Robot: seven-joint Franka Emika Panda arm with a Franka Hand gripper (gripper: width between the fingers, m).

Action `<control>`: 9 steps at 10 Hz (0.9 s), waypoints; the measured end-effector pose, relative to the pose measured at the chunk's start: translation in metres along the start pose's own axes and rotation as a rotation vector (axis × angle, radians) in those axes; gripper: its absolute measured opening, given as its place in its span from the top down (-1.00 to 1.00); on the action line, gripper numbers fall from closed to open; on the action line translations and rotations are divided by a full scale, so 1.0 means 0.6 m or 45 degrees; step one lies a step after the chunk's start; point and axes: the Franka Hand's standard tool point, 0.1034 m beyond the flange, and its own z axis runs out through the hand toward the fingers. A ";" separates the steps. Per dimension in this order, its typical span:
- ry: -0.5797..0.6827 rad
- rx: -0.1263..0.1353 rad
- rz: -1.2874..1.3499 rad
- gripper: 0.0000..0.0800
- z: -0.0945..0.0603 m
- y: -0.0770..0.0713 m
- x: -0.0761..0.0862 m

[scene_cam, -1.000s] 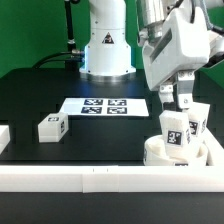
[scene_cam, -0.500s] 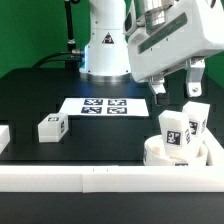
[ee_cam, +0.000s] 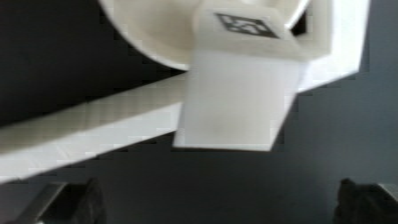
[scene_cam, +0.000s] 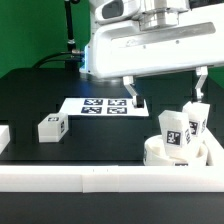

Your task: Assemble stool

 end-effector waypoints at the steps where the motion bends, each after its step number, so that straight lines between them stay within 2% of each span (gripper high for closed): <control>1: -0.014 -0.001 -0.059 -0.62 0.002 0.010 0.006; 4: -0.066 0.004 -0.093 -0.62 0.004 0.011 0.001; 5: -0.216 0.034 -0.114 -0.62 0.005 0.009 -0.011; 6: -0.335 0.064 -0.121 -0.62 0.001 0.010 -0.006; 9: -0.719 0.071 -0.111 -0.62 -0.004 0.006 -0.017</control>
Offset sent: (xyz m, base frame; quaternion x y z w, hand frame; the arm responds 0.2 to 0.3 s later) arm 0.0000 0.0000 0.0000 0.0000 0.0000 0.0000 1.0000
